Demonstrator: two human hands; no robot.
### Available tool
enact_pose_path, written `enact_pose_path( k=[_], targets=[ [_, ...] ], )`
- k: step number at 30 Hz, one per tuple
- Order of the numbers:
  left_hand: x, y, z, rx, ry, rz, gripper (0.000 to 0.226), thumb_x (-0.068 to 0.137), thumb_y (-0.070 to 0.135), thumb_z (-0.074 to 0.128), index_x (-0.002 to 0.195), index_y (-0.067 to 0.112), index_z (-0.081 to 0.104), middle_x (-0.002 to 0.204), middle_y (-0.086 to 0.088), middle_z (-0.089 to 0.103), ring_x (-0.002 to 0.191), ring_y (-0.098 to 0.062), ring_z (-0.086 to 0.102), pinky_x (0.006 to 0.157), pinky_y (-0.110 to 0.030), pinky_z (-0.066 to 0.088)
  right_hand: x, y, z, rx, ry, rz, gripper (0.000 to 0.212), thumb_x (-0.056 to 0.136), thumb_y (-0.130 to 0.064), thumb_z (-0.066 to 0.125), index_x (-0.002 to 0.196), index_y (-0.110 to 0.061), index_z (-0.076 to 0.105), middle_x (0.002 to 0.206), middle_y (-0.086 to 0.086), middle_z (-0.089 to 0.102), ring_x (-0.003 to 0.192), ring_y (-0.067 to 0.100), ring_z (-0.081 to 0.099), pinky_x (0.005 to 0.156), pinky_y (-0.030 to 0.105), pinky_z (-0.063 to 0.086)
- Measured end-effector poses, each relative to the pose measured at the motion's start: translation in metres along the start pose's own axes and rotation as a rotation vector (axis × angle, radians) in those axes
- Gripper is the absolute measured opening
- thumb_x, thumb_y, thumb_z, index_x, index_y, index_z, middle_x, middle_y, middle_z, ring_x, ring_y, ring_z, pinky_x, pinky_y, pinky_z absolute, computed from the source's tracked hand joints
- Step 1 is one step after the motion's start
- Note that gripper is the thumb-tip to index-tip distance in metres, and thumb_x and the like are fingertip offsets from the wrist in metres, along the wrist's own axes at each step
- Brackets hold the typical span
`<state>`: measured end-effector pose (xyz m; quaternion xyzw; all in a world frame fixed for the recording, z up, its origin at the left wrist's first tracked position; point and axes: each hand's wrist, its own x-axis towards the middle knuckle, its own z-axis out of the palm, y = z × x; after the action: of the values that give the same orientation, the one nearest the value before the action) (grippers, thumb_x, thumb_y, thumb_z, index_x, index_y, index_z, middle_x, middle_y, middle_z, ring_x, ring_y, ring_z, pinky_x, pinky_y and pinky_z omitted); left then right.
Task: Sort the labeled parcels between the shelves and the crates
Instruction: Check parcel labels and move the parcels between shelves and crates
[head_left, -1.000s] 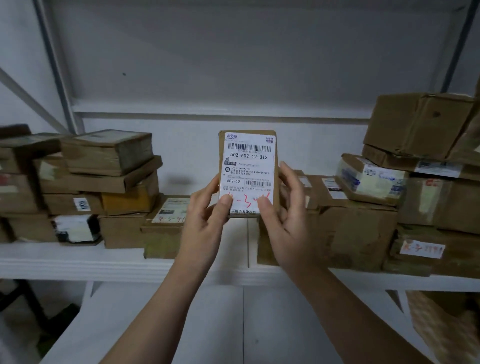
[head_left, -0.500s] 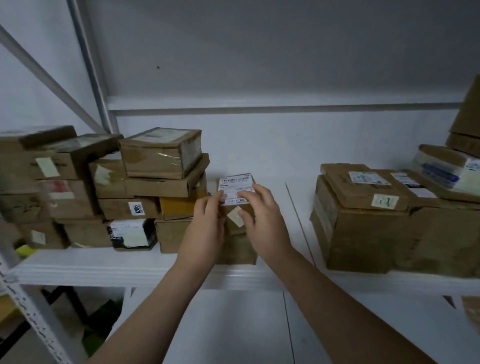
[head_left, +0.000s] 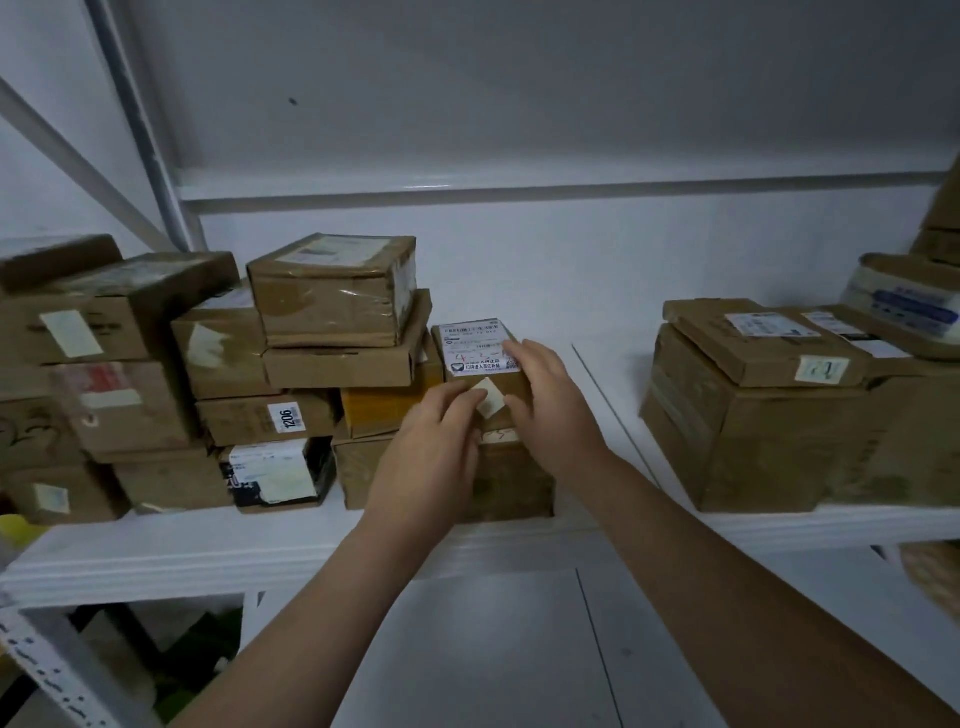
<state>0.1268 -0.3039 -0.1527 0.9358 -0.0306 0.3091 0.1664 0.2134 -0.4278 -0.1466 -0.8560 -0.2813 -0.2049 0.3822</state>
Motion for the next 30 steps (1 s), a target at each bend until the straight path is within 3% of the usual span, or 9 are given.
enact_pose_path(
  k=[2, 4, 10, 13, 17, 22, 24, 27, 30],
  targets=[
    [0.004, 0.005, -0.001, -0.026, 0.012, 0.031, 0.041, 0.094, 0.020, 0.052, 0.135, 0.019, 0.048, 0.138, 0.000, 0.047, 0.123, -0.017, 0.046, 0.095, -0.026, 0.040, -0.005, 0.007, -0.010, -0.038, 0.025, -0.015, 0.053, 0.092, -0.003, 0.050, 0.142, -0.017, 0.040, 0.148, 0.003, 0.037, 0.134, 0.019, 0.036, 0.109, 0.034, 0.035],
    [0.010, 0.015, 0.002, -0.047, 0.014, 0.068, 0.039, 0.094, 0.021, 0.052, 0.132, 0.018, 0.050, 0.136, -0.001, 0.049, 0.122, -0.018, 0.047, 0.095, -0.028, 0.041, -0.015, 0.016, -0.027, -0.082, 0.089, -0.036, 0.047, 0.092, -0.006, 0.051, 0.137, -0.018, 0.046, 0.144, 0.004, 0.043, 0.132, 0.019, 0.039, 0.104, 0.030, 0.034],
    [0.032, 0.073, 0.033, -0.102, -0.021, 0.192, 0.040, 0.094, 0.021, 0.052, 0.134, 0.019, 0.049, 0.137, -0.003, 0.049, 0.123, -0.020, 0.047, 0.097, -0.032, 0.043, -0.049, 0.055, -0.102, -0.266, 0.256, -0.041, 0.027, 0.090, -0.008, 0.055, 0.115, -0.011, 0.063, 0.117, 0.005, 0.059, 0.107, 0.020, 0.053, 0.086, 0.028, 0.041],
    [0.043, 0.111, 0.055, -0.109, -0.029, 0.266, 0.040, 0.093, 0.020, 0.054, 0.133, 0.016, 0.051, 0.135, -0.006, 0.052, 0.121, -0.022, 0.049, 0.097, -0.033, 0.043, -0.061, 0.080, -0.140, -0.350, 0.276, 0.026, 0.022, 0.089, -0.010, 0.058, 0.110, -0.011, 0.065, 0.112, 0.006, 0.058, 0.104, 0.024, 0.052, 0.089, 0.035, 0.041],
    [0.065, 0.158, 0.082, -0.067, -0.002, 0.343, 0.039, 0.091, 0.021, 0.055, 0.130, 0.013, 0.053, 0.135, -0.011, 0.052, 0.119, -0.028, 0.051, 0.091, -0.037, 0.046, -0.068, 0.114, -0.182, -0.424, 0.288, 0.139, 0.024, 0.088, -0.017, 0.059, 0.112, -0.018, 0.064, 0.120, 0.001, 0.055, 0.114, 0.021, 0.046, 0.098, 0.038, 0.034],
    [0.093, 0.191, 0.113, 0.158, -0.051, 0.403, 0.063, 0.092, 0.045, 0.051, 0.146, 0.020, 0.030, 0.152, -0.009, 0.030, 0.137, -0.026, 0.030, 0.109, -0.038, 0.030, -0.064, 0.146, -0.208, -0.386, 0.198, 0.197, 0.039, 0.091, -0.025, 0.056, 0.129, -0.022, 0.054, 0.136, 0.000, 0.048, 0.125, 0.021, 0.041, 0.105, 0.040, 0.034],
    [0.095, 0.197, 0.122, 0.207, -0.079, 0.402, 0.069, 0.091, 0.046, 0.053, 0.148, 0.021, 0.024, 0.152, -0.006, 0.030, 0.139, -0.025, 0.027, 0.112, -0.037, 0.025, -0.063, 0.154, -0.211, -0.337, 0.149, 0.207, 0.042, 0.093, -0.028, 0.054, 0.134, -0.025, 0.050, 0.137, -0.002, 0.047, 0.126, 0.019, 0.040, 0.106, 0.039, 0.032],
    [0.091, 0.201, 0.128, 0.156, -0.057, 0.350, 0.060, 0.088, 0.037, 0.061, 0.140, 0.016, 0.038, 0.141, -0.004, 0.045, 0.131, -0.022, 0.039, 0.106, -0.034, 0.035, -0.065, 0.163, -0.213, -0.294, 0.164, 0.176, 0.038, 0.094, -0.034, 0.050, 0.131, -0.026, 0.052, 0.130, -0.007, 0.054, 0.120, 0.014, 0.046, 0.105, 0.039, 0.033],
    [0.083, 0.203, 0.129, 0.096, 0.025, 0.336, 0.043, 0.082, 0.025, 0.070, 0.120, 0.009, 0.055, 0.121, -0.010, 0.057, 0.112, -0.028, 0.052, 0.090, -0.037, 0.047, -0.067, 0.166, -0.216, -0.204, 0.247, 0.166, 0.030, 0.094, -0.039, 0.050, 0.119, -0.025, 0.060, 0.111, -0.014, 0.060, 0.106, 0.010, 0.051, 0.097, 0.037, 0.038]
  ],
)
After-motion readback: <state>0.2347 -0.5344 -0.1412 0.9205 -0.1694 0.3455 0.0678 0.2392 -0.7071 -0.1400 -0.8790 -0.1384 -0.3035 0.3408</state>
